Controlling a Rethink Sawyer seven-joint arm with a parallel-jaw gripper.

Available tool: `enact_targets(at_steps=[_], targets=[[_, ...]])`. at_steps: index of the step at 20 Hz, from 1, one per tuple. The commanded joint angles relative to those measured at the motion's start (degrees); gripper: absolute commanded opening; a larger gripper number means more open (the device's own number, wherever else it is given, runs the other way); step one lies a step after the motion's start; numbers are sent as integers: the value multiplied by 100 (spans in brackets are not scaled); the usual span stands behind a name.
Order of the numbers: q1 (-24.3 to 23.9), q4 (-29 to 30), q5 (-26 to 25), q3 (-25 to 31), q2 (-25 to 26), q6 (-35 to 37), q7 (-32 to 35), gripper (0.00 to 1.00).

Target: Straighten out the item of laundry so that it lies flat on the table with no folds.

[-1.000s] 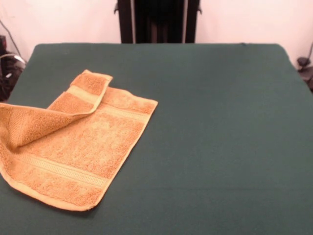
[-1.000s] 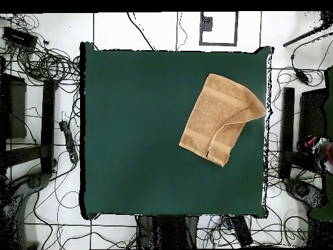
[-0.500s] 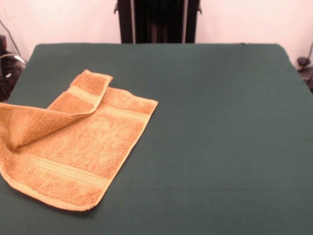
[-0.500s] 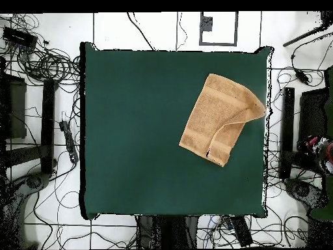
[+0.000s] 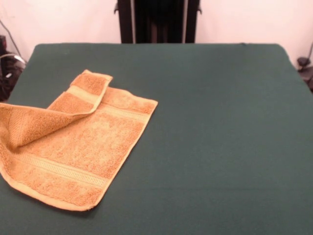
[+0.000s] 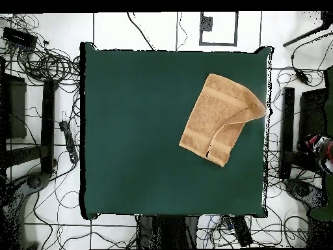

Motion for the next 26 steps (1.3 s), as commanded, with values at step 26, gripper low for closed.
enact_targets(at_steps=[26], targets=[[930, 369, 1133, 74, 571, -77, 3135, 100]])
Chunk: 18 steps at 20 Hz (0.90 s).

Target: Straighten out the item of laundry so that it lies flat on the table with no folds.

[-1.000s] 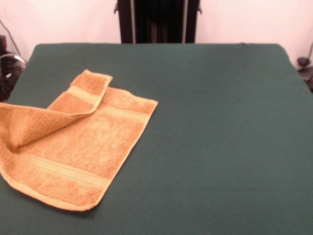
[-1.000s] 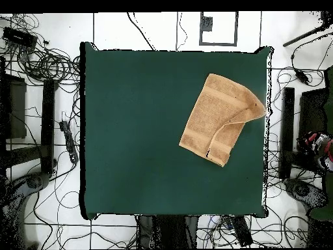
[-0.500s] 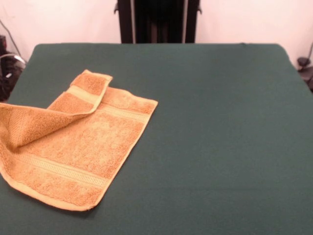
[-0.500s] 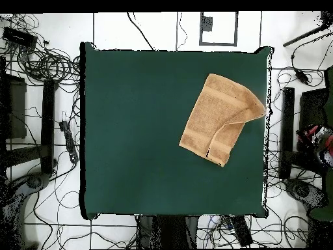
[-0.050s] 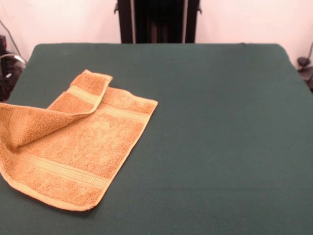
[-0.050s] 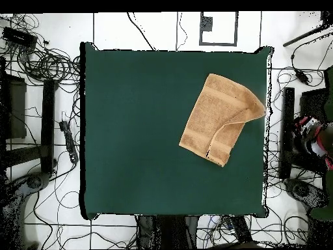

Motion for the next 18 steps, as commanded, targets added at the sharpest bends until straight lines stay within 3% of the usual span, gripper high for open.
enact_targets(at_steps=[1, 10, 18], targets=[[409, 223, 372, 83, 651, -15, 2463, 100], [492, -87, 670, 48, 885, -24, 3177, 100], [524, -991, 646, -65, 1366, 295, 3731, 100]])
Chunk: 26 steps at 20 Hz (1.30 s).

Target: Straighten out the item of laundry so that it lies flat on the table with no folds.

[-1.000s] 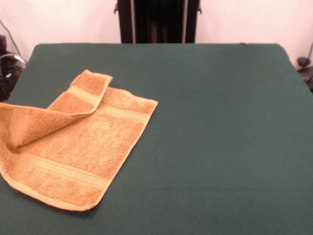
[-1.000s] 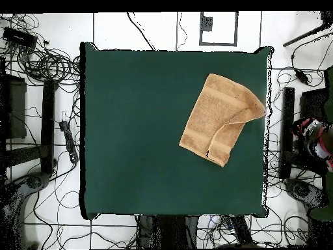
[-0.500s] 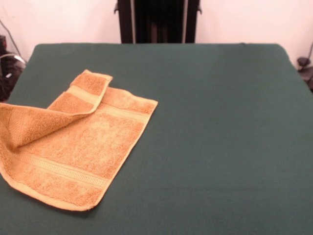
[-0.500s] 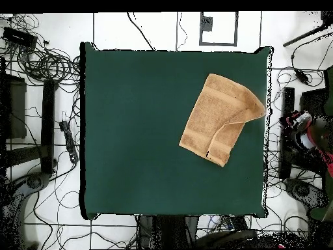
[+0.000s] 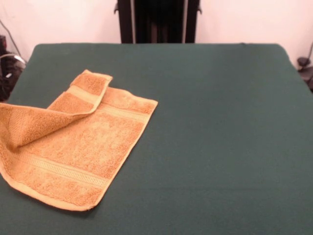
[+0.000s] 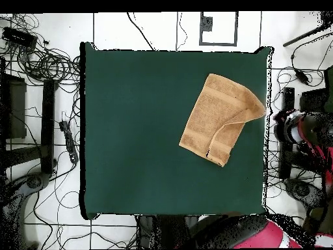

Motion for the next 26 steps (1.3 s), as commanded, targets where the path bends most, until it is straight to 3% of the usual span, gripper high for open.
enact_targets(at_steps=[1, 12, 19, 26], targets=[[335, -653, 294, 70, 593, 343, 2203, 100], [314, -1785, 617, -230, 1294, 959, 3608, 100], [321, -1953, 872, -453, 1498, 1320, 4732, 100], [258, -1975, 523, -303, 1440, 1215, 4142, 100]])
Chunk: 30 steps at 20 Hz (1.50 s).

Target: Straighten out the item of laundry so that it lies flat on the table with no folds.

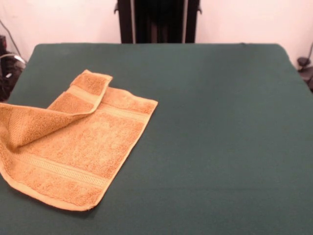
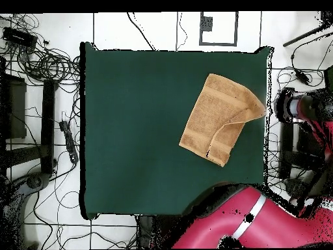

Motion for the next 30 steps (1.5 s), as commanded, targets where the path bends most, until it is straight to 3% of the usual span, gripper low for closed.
enact_targets(at_steps=[1, 9, 11, 20, 30], targets=[[195, 6, -131, 251, 5, 494, 889, 100], [3, 732, -1151, 741, -649, 406, -1390, 100], [-23, 859, -1388, 737, -741, 372, -1463, 100], [-703, 1917, -2631, 1986, -1713, -124, -4021, 100], [-1298, 2369, -3663, 2937, -2102, -133, -5274, 100]])
